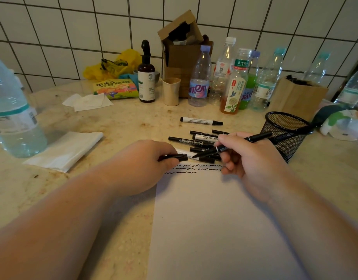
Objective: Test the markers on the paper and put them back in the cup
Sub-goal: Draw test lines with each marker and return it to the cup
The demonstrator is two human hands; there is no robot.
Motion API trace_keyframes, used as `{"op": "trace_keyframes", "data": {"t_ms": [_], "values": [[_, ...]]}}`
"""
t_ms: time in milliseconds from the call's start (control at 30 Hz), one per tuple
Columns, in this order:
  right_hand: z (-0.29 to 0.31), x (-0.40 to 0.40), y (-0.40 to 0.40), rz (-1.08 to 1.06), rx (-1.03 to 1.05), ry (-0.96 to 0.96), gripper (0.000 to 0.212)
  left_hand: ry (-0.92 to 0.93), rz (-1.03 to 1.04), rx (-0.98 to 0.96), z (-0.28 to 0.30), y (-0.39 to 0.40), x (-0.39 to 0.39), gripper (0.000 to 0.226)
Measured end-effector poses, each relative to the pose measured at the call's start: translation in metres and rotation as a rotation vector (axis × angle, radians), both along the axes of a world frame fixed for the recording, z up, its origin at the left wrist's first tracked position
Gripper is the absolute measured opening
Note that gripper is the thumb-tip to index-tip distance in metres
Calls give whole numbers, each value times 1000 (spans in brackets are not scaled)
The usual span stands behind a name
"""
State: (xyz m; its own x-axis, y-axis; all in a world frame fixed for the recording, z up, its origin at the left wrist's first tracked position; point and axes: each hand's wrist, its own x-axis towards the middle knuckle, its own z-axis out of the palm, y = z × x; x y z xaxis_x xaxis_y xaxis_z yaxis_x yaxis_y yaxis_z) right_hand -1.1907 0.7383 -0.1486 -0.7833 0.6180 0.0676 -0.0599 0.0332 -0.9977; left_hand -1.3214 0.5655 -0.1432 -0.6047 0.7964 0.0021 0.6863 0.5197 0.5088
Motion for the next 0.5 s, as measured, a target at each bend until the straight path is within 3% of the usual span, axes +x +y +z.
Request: {"op": "trace_keyframes", "data": {"t_ms": [233, 500], "values": [[3, 0, -1, 44, -94, 51, 25, -53, -26, 88, 0, 0, 0, 16], [4, 1, -4, 130, -106, 70, 7, -68, -25, 150, 0, 0, 0, 12]]}}
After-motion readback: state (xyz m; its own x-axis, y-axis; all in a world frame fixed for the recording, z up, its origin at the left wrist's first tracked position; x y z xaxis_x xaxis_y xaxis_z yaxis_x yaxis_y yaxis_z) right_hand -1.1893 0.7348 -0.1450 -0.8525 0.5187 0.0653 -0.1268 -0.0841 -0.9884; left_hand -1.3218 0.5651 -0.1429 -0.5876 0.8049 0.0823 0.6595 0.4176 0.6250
